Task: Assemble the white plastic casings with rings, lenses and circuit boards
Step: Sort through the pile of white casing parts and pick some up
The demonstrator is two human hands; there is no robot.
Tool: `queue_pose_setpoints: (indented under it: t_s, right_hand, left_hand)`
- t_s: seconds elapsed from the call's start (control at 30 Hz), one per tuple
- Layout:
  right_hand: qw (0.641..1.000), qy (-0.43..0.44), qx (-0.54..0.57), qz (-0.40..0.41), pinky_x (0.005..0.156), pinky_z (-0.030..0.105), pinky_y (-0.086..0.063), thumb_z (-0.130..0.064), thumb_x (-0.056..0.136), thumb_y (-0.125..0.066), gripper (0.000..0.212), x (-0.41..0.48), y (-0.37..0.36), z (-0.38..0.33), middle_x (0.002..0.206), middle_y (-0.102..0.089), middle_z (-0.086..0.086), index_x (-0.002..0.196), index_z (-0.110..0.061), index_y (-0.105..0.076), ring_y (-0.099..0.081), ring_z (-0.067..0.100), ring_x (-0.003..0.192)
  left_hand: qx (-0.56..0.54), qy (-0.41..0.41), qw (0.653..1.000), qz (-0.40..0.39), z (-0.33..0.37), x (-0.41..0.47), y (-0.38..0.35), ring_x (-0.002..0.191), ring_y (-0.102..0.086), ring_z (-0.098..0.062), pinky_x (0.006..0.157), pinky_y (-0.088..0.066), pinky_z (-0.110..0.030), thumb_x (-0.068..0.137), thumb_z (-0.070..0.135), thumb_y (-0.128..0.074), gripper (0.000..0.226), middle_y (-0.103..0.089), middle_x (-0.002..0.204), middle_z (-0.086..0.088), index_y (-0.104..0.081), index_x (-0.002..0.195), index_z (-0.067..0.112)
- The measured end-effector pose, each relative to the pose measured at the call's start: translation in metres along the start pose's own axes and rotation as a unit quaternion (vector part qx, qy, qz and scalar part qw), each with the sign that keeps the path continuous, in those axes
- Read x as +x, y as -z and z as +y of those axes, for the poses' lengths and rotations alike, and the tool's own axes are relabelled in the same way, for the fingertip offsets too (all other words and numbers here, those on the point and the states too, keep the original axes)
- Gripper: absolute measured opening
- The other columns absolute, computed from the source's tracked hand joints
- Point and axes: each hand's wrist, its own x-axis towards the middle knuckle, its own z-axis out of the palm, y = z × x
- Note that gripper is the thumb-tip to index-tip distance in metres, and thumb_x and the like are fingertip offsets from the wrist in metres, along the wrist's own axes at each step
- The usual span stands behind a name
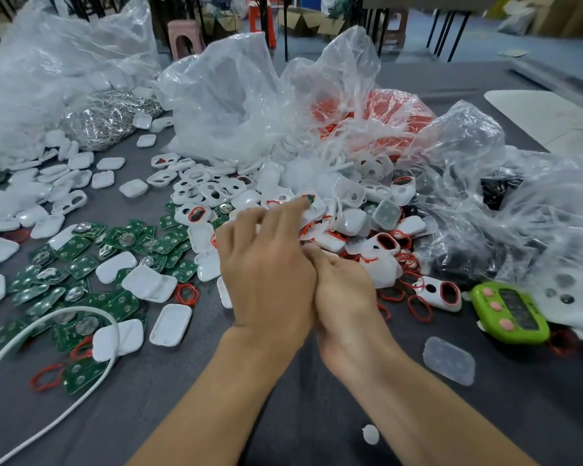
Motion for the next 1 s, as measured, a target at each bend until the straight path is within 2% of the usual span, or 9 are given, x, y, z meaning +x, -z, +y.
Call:
queue_pose_setpoints:
  t_s: [0.13,0.23,0.33,0.37,0.53,0.67,0.73,0.8,1.0]
  right_hand:
    - [0.958,0.186,-0.218,0.009,0.058,0.033,-0.050,-0.027,0.097,-0.066,0.025,0.009,0.018,-0.012,0.063,-0.069,-0.004,0.076,-0.015,-0.073,-0.057,0.017,0.057]
    - [0.838,0.235,-0.488,-0.070,0.065,0.023,-0.050,-0.030,0.087,-0.073,0.002,0.001,0.027,-0.019,0.070,-0.071,-0.011,0.085,-0.029,-0.075,-0.063,0.006,0.067]
    - [0.704,0.201,-0.662,-0.159,0.076,0.030,-0.048,-0.037,0.082,-0.074,0.030,-0.008,0.025,-0.012,0.088,-0.062,-0.013,0.111,-0.035,-0.067,-0.056,0.012,0.087]
    - [0.694,0.201,-0.671,-0.166,0.076,0.031,-0.047,-0.035,0.083,-0.072,0.033,-0.009,0.024,-0.010,0.090,-0.058,-0.013,0.115,-0.035,-0.063,-0.056,0.015,0.088]
    - [0.784,0.186,-0.574,-0.147,0.059,0.019,-0.040,-0.019,0.085,-0.075,0.015,0.003,0.033,-0.022,0.067,-0.061,-0.010,0.096,-0.029,-0.073,-0.053,0.003,0.059]
    - [0.866,0.247,-0.434,0.021,0.054,0.016,-0.044,-0.019,0.087,-0.076,0.011,0.023,0.053,-0.043,0.065,-0.069,-0.013,0.079,-0.027,-0.075,-0.056,0.002,0.054]
    - [0.876,0.253,-0.405,0.059,0.052,0.010,-0.043,-0.023,0.087,-0.076,0.010,0.026,0.059,-0.047,0.068,-0.072,-0.012,0.079,-0.029,-0.075,-0.062,0.001,0.058]
    - [0.877,0.252,-0.405,0.062,0.052,0.008,-0.043,-0.025,0.086,-0.077,0.010,0.027,0.060,-0.044,0.068,-0.072,-0.014,0.078,-0.030,-0.075,-0.064,0.002,0.060]
    - [0.821,0.294,-0.487,0.038,0.060,0.016,-0.048,-0.022,0.083,-0.078,0.010,0.021,0.051,-0.036,0.069,-0.070,-0.017,0.081,-0.031,-0.075,-0.064,0.002,0.066]
  left_hand:
    - [-0.039,0.071,0.996,0.040,-0.013,0.017,0.002,0.094,-0.047,-0.011,0.090,-0.035,-0.033,0.078,0.012,-0.063,0.036,-0.066,0.087,0.016,-0.076,0.109,0.024]
    - [-0.061,0.192,0.979,0.021,-0.039,0.025,0.001,0.099,-0.035,-0.004,0.091,-0.031,-0.027,0.086,0.024,-0.058,0.034,-0.065,0.098,0.020,-0.069,0.117,0.031]
    - [-0.074,0.214,0.974,-0.018,-0.048,0.026,0.000,0.108,-0.040,-0.008,0.092,-0.030,-0.023,0.085,0.032,-0.058,0.042,-0.067,0.111,0.015,-0.062,0.127,0.031]
    - [-0.084,0.204,0.975,-0.029,-0.048,0.025,0.000,0.110,-0.038,-0.006,0.091,-0.028,-0.021,0.084,0.034,-0.057,0.047,-0.064,0.115,0.014,-0.059,0.130,0.030]
    - [-0.143,0.111,0.980,-0.083,-0.043,0.022,0.000,0.128,-0.038,-0.009,0.103,-0.027,-0.021,0.071,0.014,-0.055,0.072,-0.049,0.139,0.007,-0.044,0.141,0.026]
    - [-0.191,0.127,0.970,-0.076,-0.046,0.022,-0.005,0.105,-0.060,-0.010,0.088,-0.040,-0.006,0.059,-0.013,-0.041,0.071,-0.064,0.108,0.015,-0.062,0.114,0.026]
    - [-0.248,0.119,0.956,-0.100,-0.046,0.021,-0.006,0.073,-0.065,-0.006,0.069,-0.050,-0.014,0.052,-0.010,-0.033,0.057,-0.068,0.075,0.012,-0.069,0.081,0.023]
    - [-0.263,0.104,0.952,-0.119,-0.045,0.021,-0.007,0.054,-0.055,-0.004,0.053,-0.040,-0.012,0.047,-0.006,-0.033,0.041,-0.062,0.059,0.006,-0.062,0.056,0.022]
    - [-0.289,0.145,0.934,-0.153,-0.046,0.027,-0.005,0.042,-0.043,-0.002,0.044,-0.029,-0.011,0.044,-0.008,-0.034,0.032,-0.050,0.039,0.009,-0.054,0.043,0.016]
